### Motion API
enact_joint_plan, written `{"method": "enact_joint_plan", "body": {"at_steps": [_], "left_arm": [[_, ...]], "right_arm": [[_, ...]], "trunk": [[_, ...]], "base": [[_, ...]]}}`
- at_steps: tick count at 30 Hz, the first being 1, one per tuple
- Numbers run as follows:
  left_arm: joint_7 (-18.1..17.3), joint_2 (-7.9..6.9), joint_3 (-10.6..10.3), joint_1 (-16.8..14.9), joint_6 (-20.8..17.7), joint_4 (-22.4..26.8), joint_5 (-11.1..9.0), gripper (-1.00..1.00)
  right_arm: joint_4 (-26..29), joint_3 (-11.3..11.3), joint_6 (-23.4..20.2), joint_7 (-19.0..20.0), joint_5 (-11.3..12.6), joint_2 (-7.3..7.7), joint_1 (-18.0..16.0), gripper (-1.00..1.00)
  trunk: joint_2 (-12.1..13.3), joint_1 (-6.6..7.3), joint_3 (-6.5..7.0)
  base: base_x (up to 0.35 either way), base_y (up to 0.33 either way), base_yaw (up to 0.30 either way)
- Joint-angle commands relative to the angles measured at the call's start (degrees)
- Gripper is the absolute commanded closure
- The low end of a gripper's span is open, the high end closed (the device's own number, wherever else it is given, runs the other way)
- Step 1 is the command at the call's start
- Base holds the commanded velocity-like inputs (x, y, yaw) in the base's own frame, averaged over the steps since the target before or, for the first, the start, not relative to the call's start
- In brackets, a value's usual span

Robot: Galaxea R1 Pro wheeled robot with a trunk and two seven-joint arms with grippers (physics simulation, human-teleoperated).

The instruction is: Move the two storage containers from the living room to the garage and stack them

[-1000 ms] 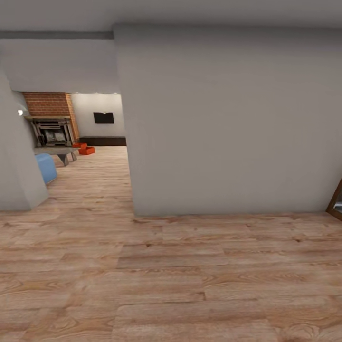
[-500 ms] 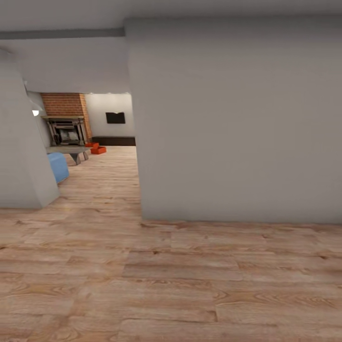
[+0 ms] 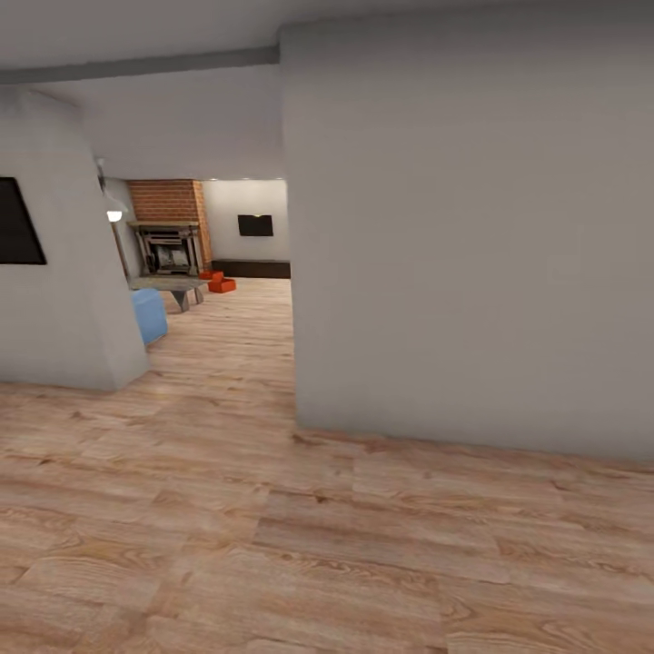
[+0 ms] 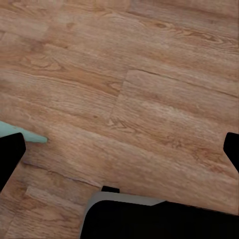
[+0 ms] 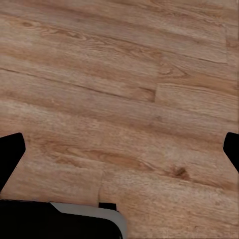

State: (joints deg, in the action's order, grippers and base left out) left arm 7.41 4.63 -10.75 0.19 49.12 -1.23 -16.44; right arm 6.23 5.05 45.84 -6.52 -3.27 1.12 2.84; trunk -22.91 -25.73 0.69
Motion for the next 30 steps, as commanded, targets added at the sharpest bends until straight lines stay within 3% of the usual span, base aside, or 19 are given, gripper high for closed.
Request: {"method": "enact_joint_plan", "body": {"at_steps": [1,15,30], "left_arm": [[0.41,0.02,-0.50,-0.01,0.19,-0.09,-0.15,-1.00],[0.41,0.02,-0.50,-0.01,0.19,-0.09,-0.14,-1.00],[0.41,0.02,-0.50,-0.01,0.20,-0.09,-0.10,-1.00]], "right_arm": [[0.10,0.40,-0.04,-0.60,-0.33,0.03,0.06,-1.00],[0.10,0.40,-0.02,-0.51,-0.33,0.03,0.06,-1.00],[0.10,0.40,-0.03,-0.59,-0.33,0.03,0.06,-1.00]], "trunk": [[0.00,-0.05,0.02],[0.00,-0.05,0.02],[0.00,-0.05,0.02]], "base": [[0.325,0.000,0.083],[0.325,0.000,0.029],[0.325,0.000,0.235]]}}
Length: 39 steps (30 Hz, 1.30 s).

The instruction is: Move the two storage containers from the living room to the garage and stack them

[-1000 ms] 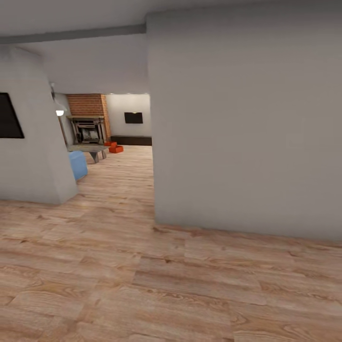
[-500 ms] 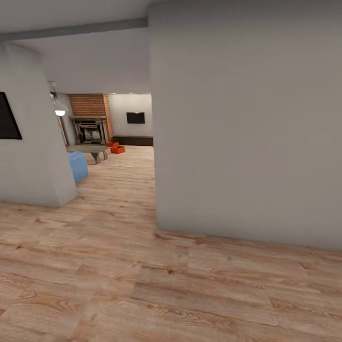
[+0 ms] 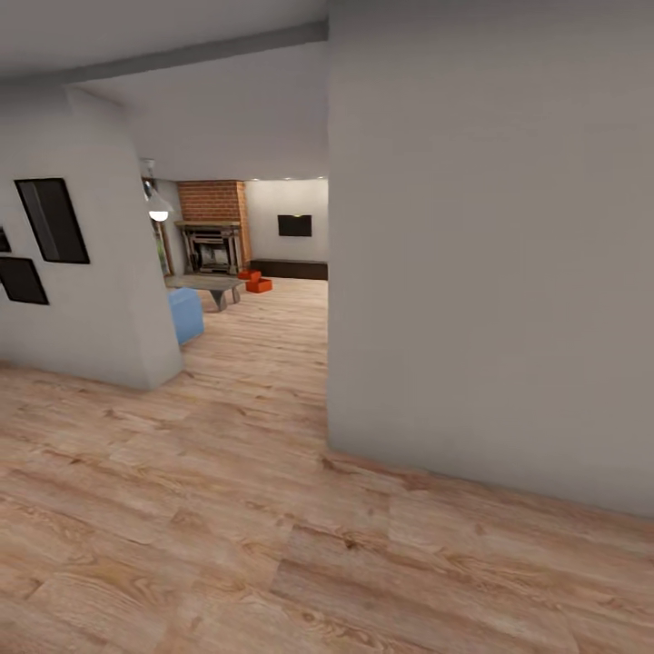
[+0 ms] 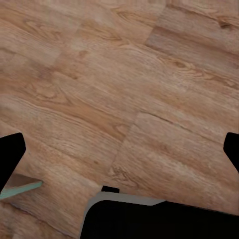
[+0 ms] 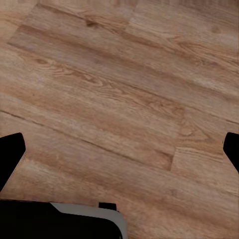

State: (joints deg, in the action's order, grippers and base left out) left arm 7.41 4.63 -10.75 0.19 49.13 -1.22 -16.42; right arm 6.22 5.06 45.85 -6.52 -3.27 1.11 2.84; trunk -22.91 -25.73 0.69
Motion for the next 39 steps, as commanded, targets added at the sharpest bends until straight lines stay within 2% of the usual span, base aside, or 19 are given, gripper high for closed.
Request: {"method": "enact_joint_plan", "body": {"at_steps": [1,39], "left_arm": [[0.41,0.03,-0.50,-0.02,0.19,-0.10,-0.14,-1.00],[0.41,-0.06,-0.50,-0.02,0.22,-0.10,-0.15,-1.00]], "right_arm": [[0.11,0.39,-0.04,-0.60,-0.33,0.03,0.06,-1.00],[0.11,0.39,-0.05,-0.60,-0.33,0.03,0.06,-1.00]], "trunk": [[0.00,-0.05,0.02],[0.00,-0.05,0.02]], "base": [[0.325,0.000,0.250],[0.325,0.000,0.250]]}}
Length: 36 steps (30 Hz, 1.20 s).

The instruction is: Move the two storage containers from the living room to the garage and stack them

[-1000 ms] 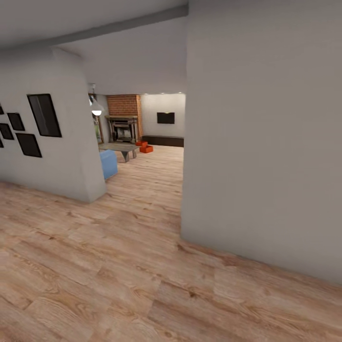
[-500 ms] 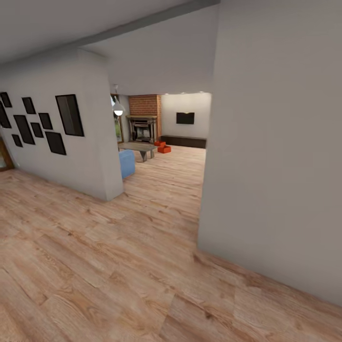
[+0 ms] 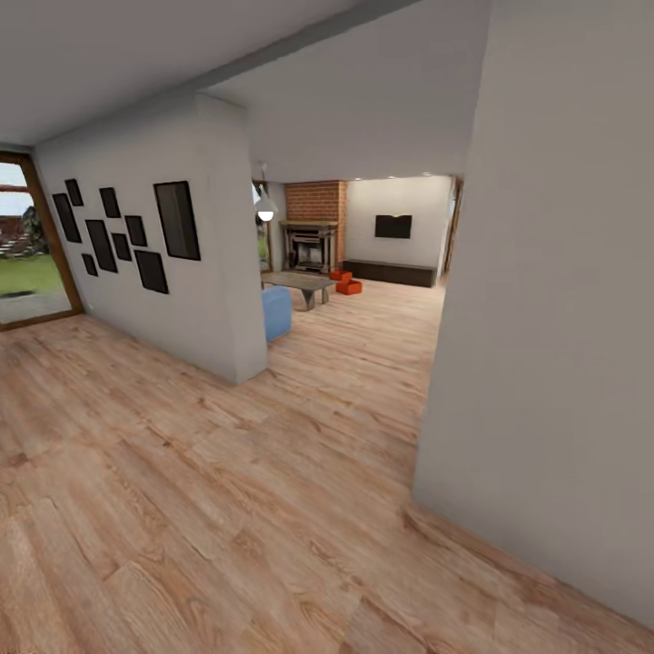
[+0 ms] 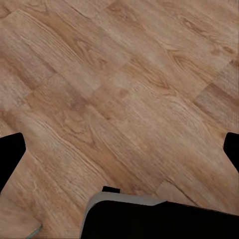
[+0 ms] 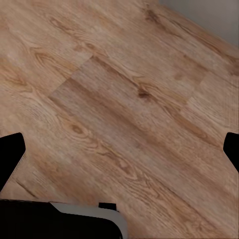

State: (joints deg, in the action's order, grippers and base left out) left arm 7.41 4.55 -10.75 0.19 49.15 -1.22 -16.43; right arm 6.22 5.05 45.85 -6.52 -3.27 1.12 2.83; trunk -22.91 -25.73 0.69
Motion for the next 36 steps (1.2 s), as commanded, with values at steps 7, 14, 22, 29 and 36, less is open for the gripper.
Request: {"method": "enact_joint_plan", "body": {"at_steps": [7,14,22,29,36], "left_arm": [[0.41,0.02,-0.50,-0.02,0.24,-0.10,-0.16,-1.00],[0.41,0.02,-0.50,-0.02,0.20,-0.10,-0.18,-1.00],[0.41,0.02,-0.50,-0.02,0.20,-0.10,-0.15,-1.00],[0.41,0.02,-0.50,-0.02,0.16,-0.10,-0.18,-1.00],[0.41,-0.03,-0.50,-0.02,0.17,-0.10,-0.14,-1.00]], "right_arm": [[0.11,0.39,-0.05,-0.60,-0.33,0.03,0.07,-1.00],[0.11,0.39,-0.05,-0.60,-0.33,0.03,0.07,-1.00],[0.11,0.39,-0.05,-0.52,-0.33,0.03,0.07,-1.00],[0.11,0.39,-0.05,-0.43,-0.33,0.03,0.07,-1.00],[0.11,0.39,-0.05,-0.38,-0.33,0.03,0.07,-1.00]], "trunk": [[-0.01,-0.05,0.02],[-0.01,-0.05,0.02],[-0.01,-0.05,0.02],[-0.01,-0.05,0.02],[-0.01,-0.05,0.02]], "base": [[0.325,0.000,0.250],[0.325,0.000,0.250],[0.325,0.000,0.197],[0.325,0.000,0.016],[0.325,0.000,0.001]]}}
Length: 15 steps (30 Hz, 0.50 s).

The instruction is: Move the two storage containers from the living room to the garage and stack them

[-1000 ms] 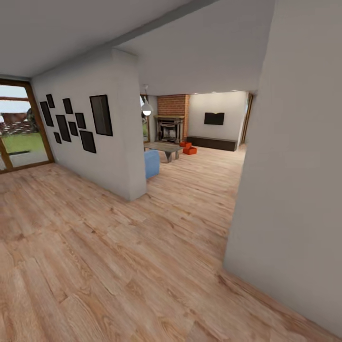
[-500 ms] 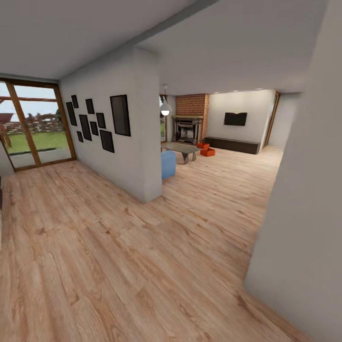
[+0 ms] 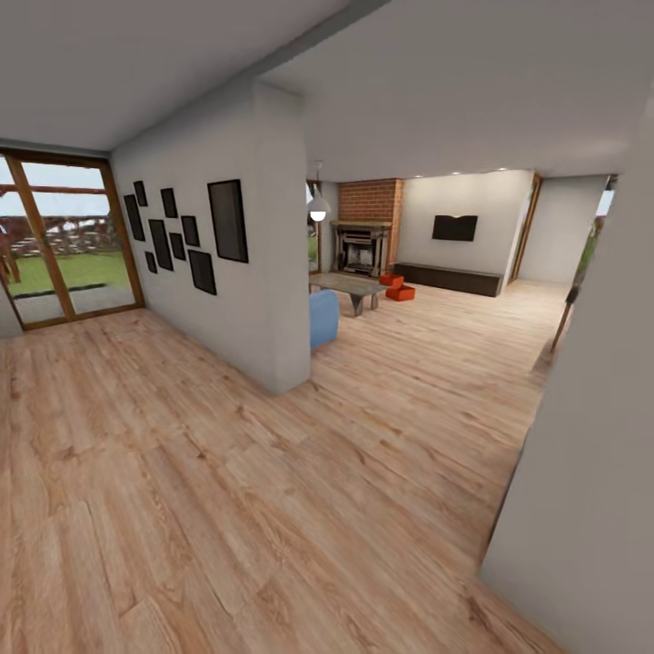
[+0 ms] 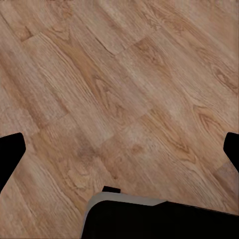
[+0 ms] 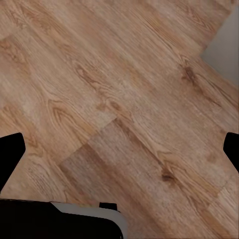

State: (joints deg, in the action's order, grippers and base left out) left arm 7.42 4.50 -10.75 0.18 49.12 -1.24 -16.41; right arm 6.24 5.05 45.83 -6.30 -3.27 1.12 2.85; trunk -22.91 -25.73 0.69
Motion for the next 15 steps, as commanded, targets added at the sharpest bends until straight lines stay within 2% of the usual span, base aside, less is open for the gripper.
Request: {"method": "enact_joint_plan", "body": {"at_steps": [1,15], "left_arm": [[0.41,0.02,-0.50,0.00,0.21,-0.08,-0.15,-1.00],[0.41,0.07,-0.50,0.00,0.19,-0.08,-0.11,-1.00]], "right_arm": [[0.09,0.40,-0.04,-0.59,-0.33,0.03,0.05,-1.00],[0.09,0.58,0.05,-0.41,-0.42,0.03,0.05,-1.00]], "trunk": [[0.00,-0.05,0.02],[0.00,-0.05,0.02]], "base": [[0.325,0.000,0.000],[0.325,0.000,0.000]]}}
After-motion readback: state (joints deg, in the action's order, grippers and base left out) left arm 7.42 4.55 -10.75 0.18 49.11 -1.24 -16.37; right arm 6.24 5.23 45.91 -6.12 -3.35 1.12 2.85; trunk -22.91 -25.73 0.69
